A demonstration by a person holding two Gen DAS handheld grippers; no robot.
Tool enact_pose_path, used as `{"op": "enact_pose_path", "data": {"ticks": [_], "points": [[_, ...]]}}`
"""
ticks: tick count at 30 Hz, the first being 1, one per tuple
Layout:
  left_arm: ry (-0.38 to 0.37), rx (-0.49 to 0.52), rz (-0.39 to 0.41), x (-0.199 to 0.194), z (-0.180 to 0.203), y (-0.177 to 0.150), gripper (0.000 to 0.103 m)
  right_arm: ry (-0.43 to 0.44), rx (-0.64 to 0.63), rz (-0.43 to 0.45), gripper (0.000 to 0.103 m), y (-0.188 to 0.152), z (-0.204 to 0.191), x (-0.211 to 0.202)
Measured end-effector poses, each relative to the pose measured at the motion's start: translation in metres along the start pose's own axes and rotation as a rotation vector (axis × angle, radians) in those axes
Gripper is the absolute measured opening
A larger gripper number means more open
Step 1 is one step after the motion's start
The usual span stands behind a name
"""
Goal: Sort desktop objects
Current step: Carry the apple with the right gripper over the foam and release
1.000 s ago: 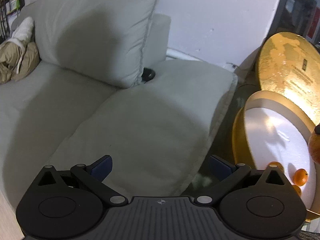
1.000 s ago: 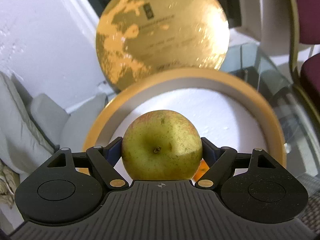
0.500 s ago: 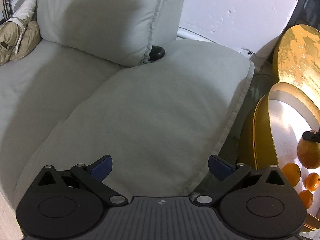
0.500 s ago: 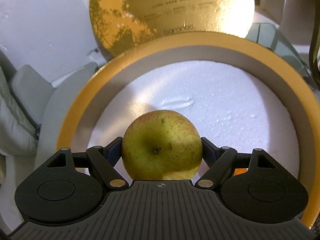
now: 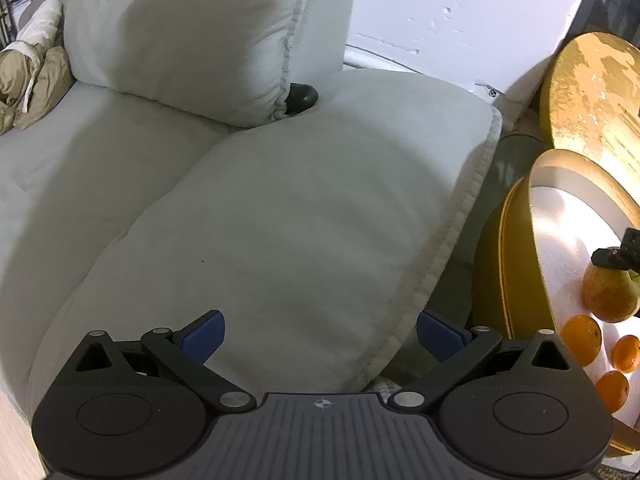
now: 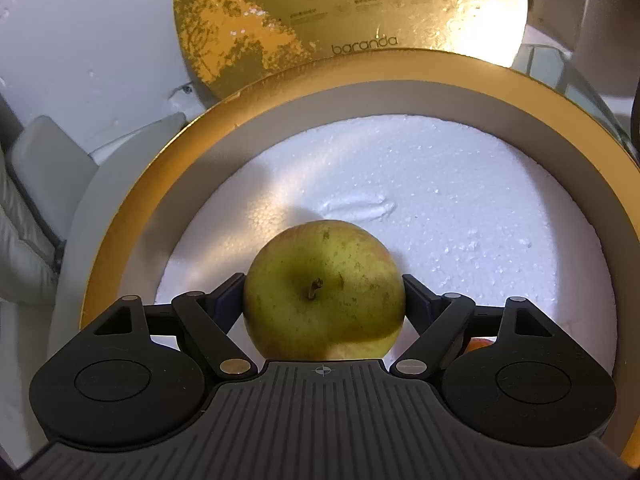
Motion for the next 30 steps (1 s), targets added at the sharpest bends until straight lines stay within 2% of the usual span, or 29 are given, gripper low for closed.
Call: {"op": "enact_pose_path", "data": {"ticks": [8, 14, 22, 30], "points": [[0.000, 0.021, 0.007, -0.009, 0.009, -0.005, 0.102, -0.007, 0.011, 0.000, 0.088, 0.004, 0.008, -0.006], [-0.004, 0.045, 0.016, -0.020, 0.019, -0.007, 0.102, 0.030, 0.024, 0.030, 0.088, 0.006, 0.017, -0.026], [-0.014, 0.097, 0.050, -0.049, 0.036, -0.017, 0.102, 0.089, 0.011, 0.077, 0.088, -0.005, 0.037, -0.077], [-0.037, 0.175, 0.061, -0.076, 0.061, -0.038, 0.102, 0.132, -0.019, 0.148, 0.088, -0.041, 0.075, -0.137]]}}
Point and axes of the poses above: each gripper's, at about its wrist camera, not at the fingertips, and x roughly the way its jaws point, z to its right, y to its top, the point moved 5 cm from there along x, roughly the way its jaws point, and after that the axes turned 14 degrees about -y, right-handed, at the moved point
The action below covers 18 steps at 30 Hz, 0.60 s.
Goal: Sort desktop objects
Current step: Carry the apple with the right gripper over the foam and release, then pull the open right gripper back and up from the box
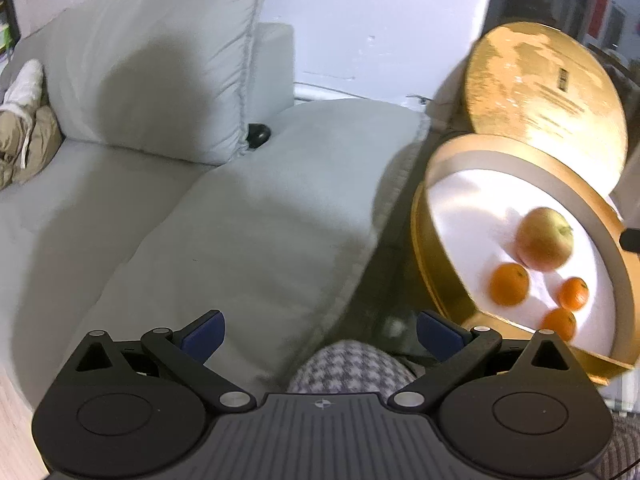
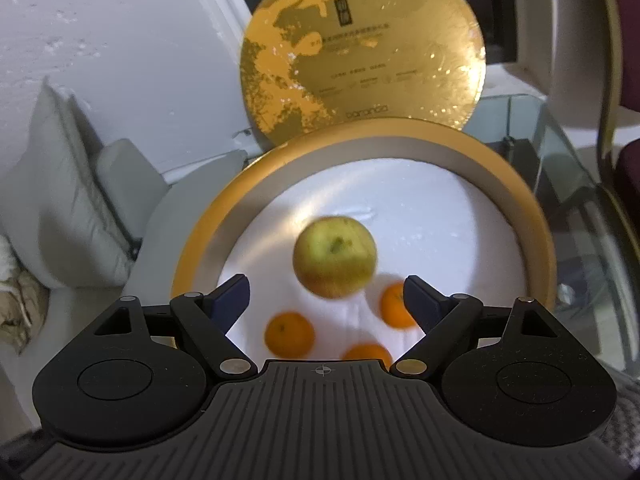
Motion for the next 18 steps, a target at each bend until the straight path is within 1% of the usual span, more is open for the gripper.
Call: {"op": "enact_pose_path", "data": {"ticks": [5, 8, 11, 13, 16, 18], "points": [[-0.015, 0.073, -0.009, -0.012, 0.024, -0.012, 0.102, -0.001, 0.006, -0.001, 0.089, -0.033, 0.033, -0.030], [-0.022, 0.129, -0.024, -0.016, 0.042, -0.020, 0.102, -0.041, 0.010, 0.022, 0.089, -0.055, 0.053, -0.048], [-0.024, 0.191, -0.040, -0.022, 0.060, -0.028, 0.102, -0.094, 0.016, 0.069, 0.089, -0.077, 0.069, -0.066], [-0.019, 0.231, -0.045, -0.027, 0.071, -0.032, 0.102, -0.116, -0.001, 0.094, 0.089, -0.089, 0.075, -0.077], [-0.008, 0.286, -0.044, -0.036, 0.087, -0.035, 0.102, -0.132, -0.016, 0.117, 0.089, -0.105, 0.085, -0.090], [0.004, 0.310, -0.041, -0.043, 0.096, -0.035, 0.102, -0.114, 0.000, 0.105, 0.089, -0.111, 0.091, -0.095]]}}
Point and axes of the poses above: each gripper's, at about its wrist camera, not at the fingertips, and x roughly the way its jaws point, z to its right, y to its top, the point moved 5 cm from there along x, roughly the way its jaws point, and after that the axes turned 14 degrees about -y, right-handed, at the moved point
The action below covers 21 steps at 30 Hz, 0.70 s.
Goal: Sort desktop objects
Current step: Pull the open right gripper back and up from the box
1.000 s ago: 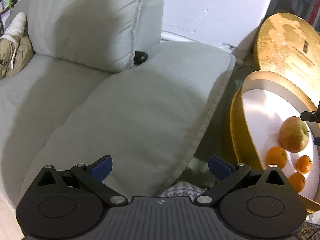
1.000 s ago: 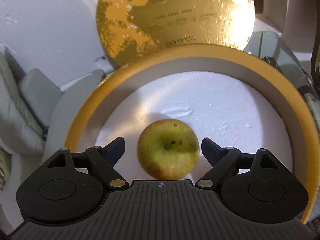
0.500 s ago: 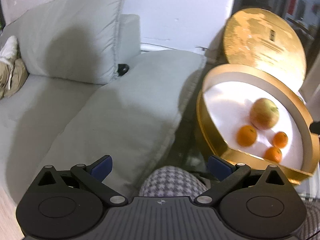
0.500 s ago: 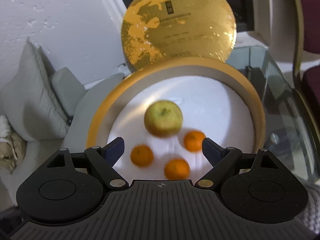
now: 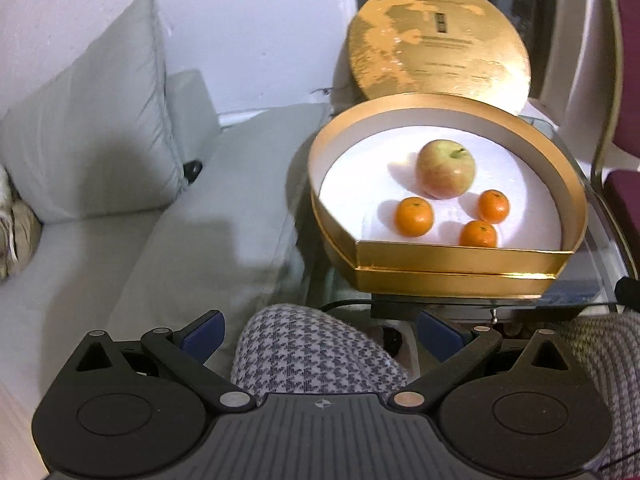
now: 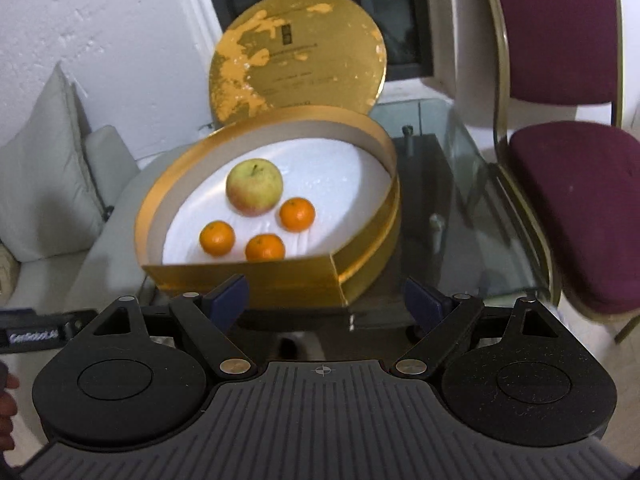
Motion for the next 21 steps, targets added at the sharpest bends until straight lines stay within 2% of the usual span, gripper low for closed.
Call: {"op": "enact_pose_path", "data": {"ticks": [7, 15, 21], "points": [[0.007, 0.054, 0.005, -0.014, 0.024, 0.012, 0.102, 0.038, 0.062, -0.012, 0.089, -0.008, 0.022, -0.017], [-0.032, 0.139, -0.012, -0.014, 0.053, 0.034, 0.102, -0.005, 0.103, 0.008, 0.092, -0.005, 0.043, -0.038], [-0.049, 0.159, -0.002, -0.011, 0.059, 0.051, 0.102, -0.020, 0.102, -0.007, 0.092, 0.007, 0.045, -0.037]]}}
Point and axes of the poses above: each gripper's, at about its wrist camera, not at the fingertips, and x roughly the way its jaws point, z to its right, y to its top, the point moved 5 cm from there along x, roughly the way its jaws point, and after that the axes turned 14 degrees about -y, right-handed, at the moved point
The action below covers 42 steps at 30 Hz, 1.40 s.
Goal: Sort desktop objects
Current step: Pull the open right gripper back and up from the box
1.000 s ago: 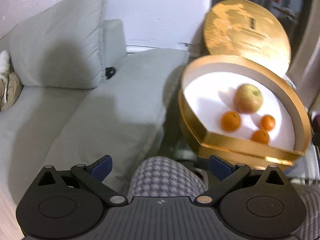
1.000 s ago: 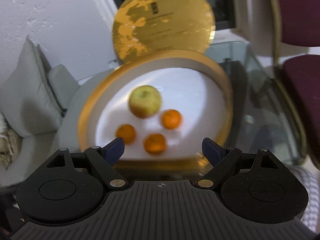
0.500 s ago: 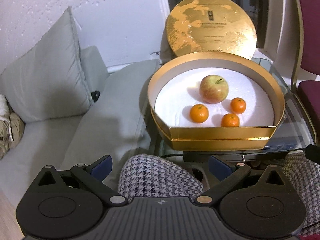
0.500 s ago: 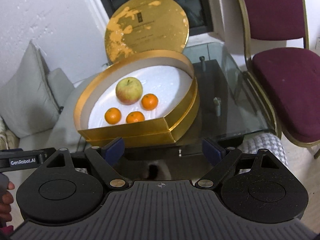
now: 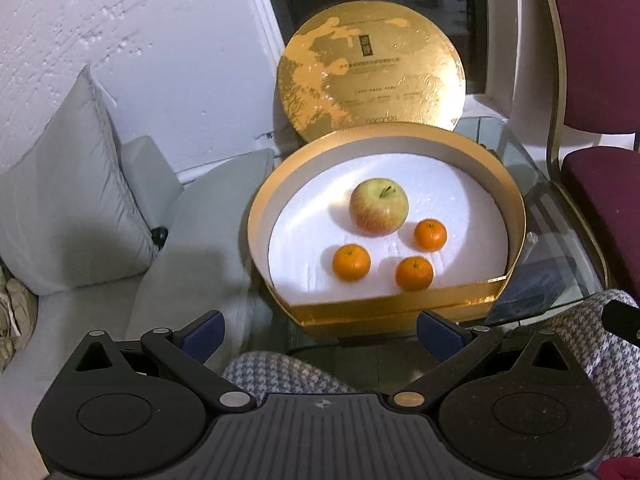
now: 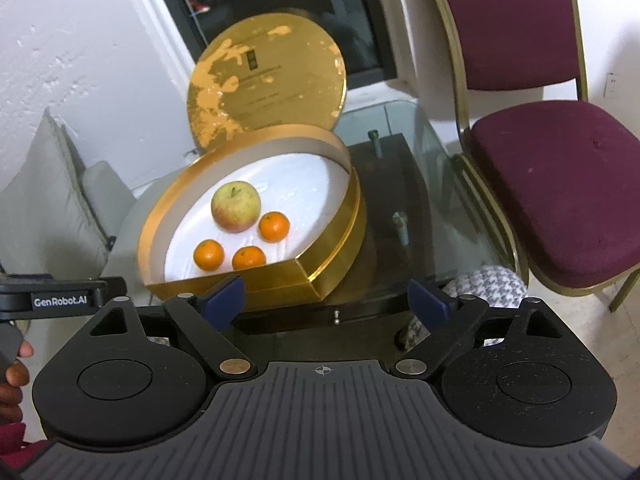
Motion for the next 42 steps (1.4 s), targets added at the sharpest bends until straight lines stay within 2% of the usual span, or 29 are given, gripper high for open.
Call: {"op": "enact_pose_path", "data": {"ticks": [5, 10, 14, 20, 23, 29, 32, 36, 38, 42], "points": [[-0.034, -0.013, -0.041, 0.020, 0.005, 0.012, 0.102, -0.023, -0.029, -0.001, 0.092, 0.013, 0.000, 0.001], [-0.114, 0.091, -0.080, 0.042, 0.041, 0.029, 0.102, -0.088, -0.006, 0.031, 0.092, 0.019, 0.018, -0.012], [-0.197, 0.185, -0.050, 0.042, 0.074, 0.040, 0.102, -0.167, 0.088, 0.029, 0.092, 0.016, 0.043, -0.023], [-0.252, 0.203, -0.014, 0.034, 0.083, 0.039, 0.102, -0.228, 0.143, 0.044, 0.093, 0.011, 0.059, -0.037], [-0.229, 0.167, -0.009, 0.031, 0.064, 0.032, 0.102, -0.222, 0.138, 0.041, 0.093, 0.010, 0.054, -0.036], [-0.100, 0.011, -0.002, 0.024, -0.005, 0.013, 0.102, -0.137, 0.039, 0.027, 0.093, 0.015, 0.018, -0.021], [-0.038, -0.088, -0.019, 0.019, -0.041, -0.001, 0.102, -0.077, -0.010, 0.014, 0.093, 0.019, -0.003, -0.010], [0.030, -0.183, -0.059, 0.024, -0.070, -0.012, 0.102, -0.020, -0.067, 0.002, 0.093, 0.026, -0.026, 0.000], [0.024, -0.177, -0.086, 0.030, -0.067, -0.009, 0.102, -0.007, -0.086, -0.001, 0.093, 0.028, -0.034, 0.002], [-0.040, -0.013, -0.079, 0.039, -0.023, 0.016, 0.102, -0.021, -0.092, 0.064, 0.094, 0.030, -0.028, -0.010]]}}
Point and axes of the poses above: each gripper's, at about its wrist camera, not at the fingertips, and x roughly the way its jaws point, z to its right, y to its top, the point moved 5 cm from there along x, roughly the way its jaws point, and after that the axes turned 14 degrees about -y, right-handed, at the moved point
